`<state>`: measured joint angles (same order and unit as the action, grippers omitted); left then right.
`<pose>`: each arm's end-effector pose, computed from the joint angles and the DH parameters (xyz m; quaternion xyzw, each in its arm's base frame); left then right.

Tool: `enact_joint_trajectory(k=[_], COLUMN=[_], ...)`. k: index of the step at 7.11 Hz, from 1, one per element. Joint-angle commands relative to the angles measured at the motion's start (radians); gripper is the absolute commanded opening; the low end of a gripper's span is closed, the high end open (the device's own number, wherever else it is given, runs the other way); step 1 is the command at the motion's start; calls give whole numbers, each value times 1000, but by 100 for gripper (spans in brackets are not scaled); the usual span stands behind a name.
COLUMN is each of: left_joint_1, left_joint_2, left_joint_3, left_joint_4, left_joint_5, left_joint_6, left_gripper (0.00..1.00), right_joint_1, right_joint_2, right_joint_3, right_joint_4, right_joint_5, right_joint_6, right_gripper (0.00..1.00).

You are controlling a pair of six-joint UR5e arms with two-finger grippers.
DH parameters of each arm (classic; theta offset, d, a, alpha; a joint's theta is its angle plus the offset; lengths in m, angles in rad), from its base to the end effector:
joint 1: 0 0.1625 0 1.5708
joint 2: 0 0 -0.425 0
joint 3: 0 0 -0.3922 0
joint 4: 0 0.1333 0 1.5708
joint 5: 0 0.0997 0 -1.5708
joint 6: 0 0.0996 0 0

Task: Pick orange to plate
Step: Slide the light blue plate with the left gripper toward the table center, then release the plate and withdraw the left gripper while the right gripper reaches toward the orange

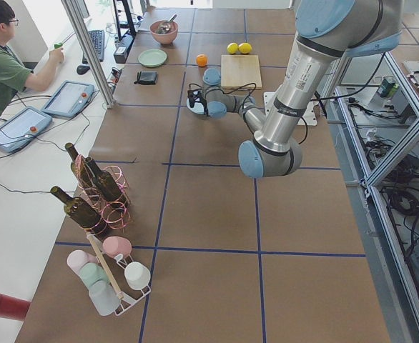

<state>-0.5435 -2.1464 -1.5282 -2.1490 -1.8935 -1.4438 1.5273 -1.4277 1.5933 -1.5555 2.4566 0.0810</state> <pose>0.5448 -0.4480 0.2723 0.0424 0.5365 -0.0905 0.8379 0.0319 -0.5588 0.5626 0.0549 -0.4311 -0.0218 0.9004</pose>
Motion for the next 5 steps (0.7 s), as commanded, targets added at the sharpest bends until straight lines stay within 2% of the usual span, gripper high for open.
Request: enact_joint_trajectory(k=[1,2,3,4,5], left_joint_1=[-26,-50,-73,-111,-139], left_joint_2=[3,19,26,40,69], left_joint_3=[-1,-1,-9,-13,-45], left_joint_4=[3,3,14,14,20], left_joint_5=[-4,-7,-45,-111,-142], left_joint_6=[40,48,49,62,118], left_gripper=[100,100,100,100,100], right_joint_1=[-22,-60,-144,-236,-307], right_joint_2=[0,-4,-5,-4,-1], right_joint_3=[19,84,159,236,279], right_joint_4=[0,0,0,0,2], right_joint_5=[-1,-7,-17,-92,-126], right_joint_6=[16,81,227,359,461], right_gripper=[100,100,100,100,100])
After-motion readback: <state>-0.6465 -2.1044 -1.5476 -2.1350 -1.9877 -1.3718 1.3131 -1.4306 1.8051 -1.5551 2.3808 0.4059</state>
